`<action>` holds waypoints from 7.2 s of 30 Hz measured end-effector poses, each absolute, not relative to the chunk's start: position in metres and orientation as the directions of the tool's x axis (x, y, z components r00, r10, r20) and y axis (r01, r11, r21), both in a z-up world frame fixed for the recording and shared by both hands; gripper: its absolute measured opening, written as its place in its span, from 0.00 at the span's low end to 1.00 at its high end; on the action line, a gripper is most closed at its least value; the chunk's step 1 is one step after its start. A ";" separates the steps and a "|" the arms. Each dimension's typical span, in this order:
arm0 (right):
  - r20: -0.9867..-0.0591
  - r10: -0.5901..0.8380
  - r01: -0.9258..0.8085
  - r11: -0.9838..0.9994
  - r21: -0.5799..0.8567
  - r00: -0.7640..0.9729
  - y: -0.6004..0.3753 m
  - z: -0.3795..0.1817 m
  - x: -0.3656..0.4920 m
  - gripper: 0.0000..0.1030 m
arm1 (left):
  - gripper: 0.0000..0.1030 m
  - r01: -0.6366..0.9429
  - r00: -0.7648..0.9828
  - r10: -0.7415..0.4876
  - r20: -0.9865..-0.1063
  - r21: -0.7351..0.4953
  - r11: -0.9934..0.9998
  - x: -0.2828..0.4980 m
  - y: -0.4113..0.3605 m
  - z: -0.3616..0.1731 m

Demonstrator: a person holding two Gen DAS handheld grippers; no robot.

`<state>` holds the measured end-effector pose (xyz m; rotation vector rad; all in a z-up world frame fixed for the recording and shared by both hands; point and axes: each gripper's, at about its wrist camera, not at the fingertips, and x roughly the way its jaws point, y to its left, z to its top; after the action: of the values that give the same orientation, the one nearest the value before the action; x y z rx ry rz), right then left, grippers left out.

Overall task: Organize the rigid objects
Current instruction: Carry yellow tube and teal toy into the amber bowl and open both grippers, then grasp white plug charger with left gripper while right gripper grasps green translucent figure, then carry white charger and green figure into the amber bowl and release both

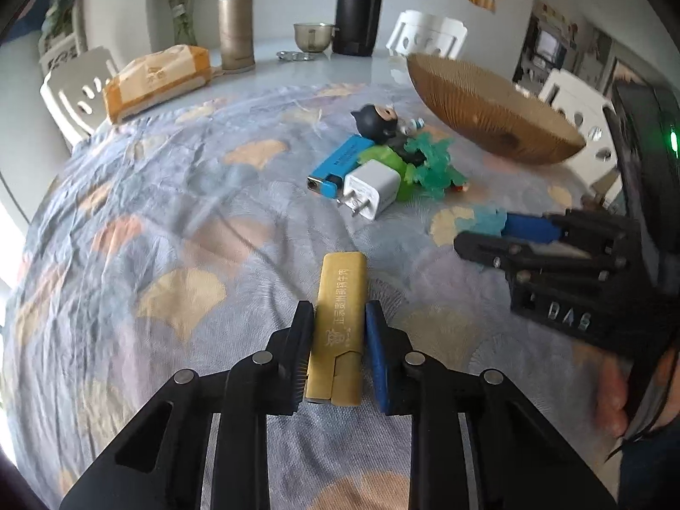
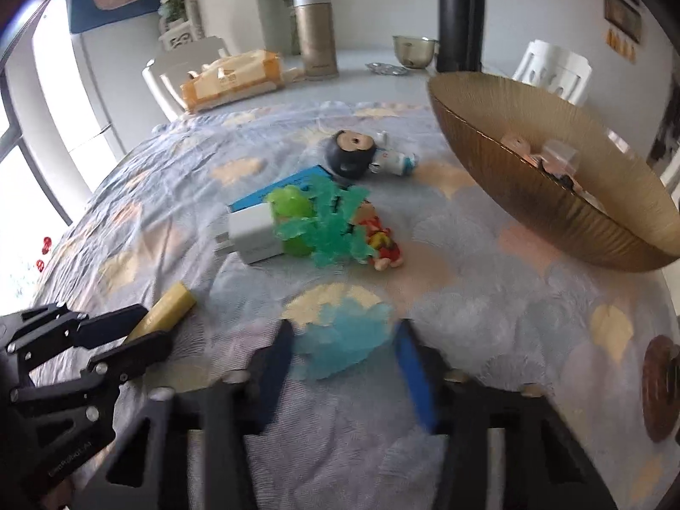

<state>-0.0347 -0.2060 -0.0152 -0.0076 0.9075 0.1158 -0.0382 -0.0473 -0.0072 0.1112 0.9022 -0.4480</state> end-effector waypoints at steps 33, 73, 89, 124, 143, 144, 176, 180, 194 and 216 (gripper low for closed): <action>-0.629 0.095 -0.005 0.990 0.144 0.772 -0.264 0.038 -0.083 0.39 | 0.20 0.442 0.470 -0.239 -0.850 -0.008 0.897 -0.040 -0.082 -0.012; -0.567 -0.093 0.239 0.953 0.188 0.818 -0.332 0.130 -0.055 0.68 | 0.84 0.586 0.657 -0.638 -0.401 -0.261 0.767 0.017 -0.106 0.153; -0.630 0.040 -0.029 0.999 0.028 0.776 -0.213 0.014 -0.037 0.75 | 0.89 0.351 0.640 -0.399 -0.657 -0.212 0.912 0.016 -0.016 0.005; -0.768 0.151 -0.014 0.983 0.182 0.622 -0.227 0.003 -0.003 0.58 | 0.89 0.540 0.589 -0.353 -0.727 0.030 0.841 0.003 -0.074 0.015; -0.697 0.226 -0.068 0.967 0.247 0.681 -0.225 0.003 0.003 0.35 | 0.27 0.561 0.539 -0.404 -0.739 -0.044 0.827 0.023 -0.090 0.001; -0.690 0.238 -0.061 0.961 0.271 0.683 -0.230 0.006 -0.001 0.35 | 0.27 0.540 0.554 -0.404 -0.728 -0.054 0.840 0.017 -0.081 0.004; -0.765 0.307 -0.108 0.948 0.300 0.565 -0.216 -0.015 -0.046 0.62 | 0.37 0.373 0.630 -0.321 -0.708 -0.087 0.924 -0.011 -0.018 0.000; -0.767 0.281 -0.110 0.957 0.267 0.576 -0.210 -0.016 -0.046 0.55 | 0.46 0.342 0.616 -0.269 -0.741 -0.056 0.938 -0.006 -0.021 -0.006; -0.683 0.157 -0.084 0.987 0.139 0.713 -0.203 0.011 -0.069 0.18 | 0.26 0.398 0.661 -0.314 -0.682 -0.037 0.916 -0.019 -0.039 0.029; -0.658 -0.014 0.234 0.940 0.248 0.753 -0.341 0.108 -0.015 0.18 | 0.26 0.609 0.539 -0.596 -0.595 -0.214 0.764 0.066 -0.203 0.102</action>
<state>-0.0152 -0.3405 0.1084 0.3274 0.7090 -0.1378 0.0661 -0.2031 0.1022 0.0199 0.6998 -0.7165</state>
